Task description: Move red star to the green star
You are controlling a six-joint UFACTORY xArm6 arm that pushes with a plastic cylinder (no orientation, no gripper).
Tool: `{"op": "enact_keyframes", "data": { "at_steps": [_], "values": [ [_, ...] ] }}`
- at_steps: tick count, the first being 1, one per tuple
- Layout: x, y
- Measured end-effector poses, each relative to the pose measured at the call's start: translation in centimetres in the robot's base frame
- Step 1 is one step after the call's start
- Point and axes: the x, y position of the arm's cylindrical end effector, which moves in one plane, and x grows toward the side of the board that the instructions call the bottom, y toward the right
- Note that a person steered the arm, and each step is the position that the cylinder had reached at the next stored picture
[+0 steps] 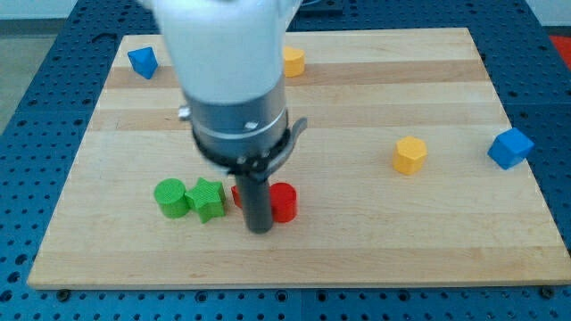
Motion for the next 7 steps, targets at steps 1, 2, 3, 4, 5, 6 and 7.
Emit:
{"op": "enact_keyframes", "data": {
  "at_steps": [1, 2, 3, 4, 5, 6, 7],
  "values": [
    [-3.5, 1.4],
    [-7.1, 2.7],
    [-9.9, 3.5],
    [-10.0, 2.1],
    [-9.9, -0.4],
    [-8.0, -1.5],
    [-8.0, -1.5]
  ]
}}
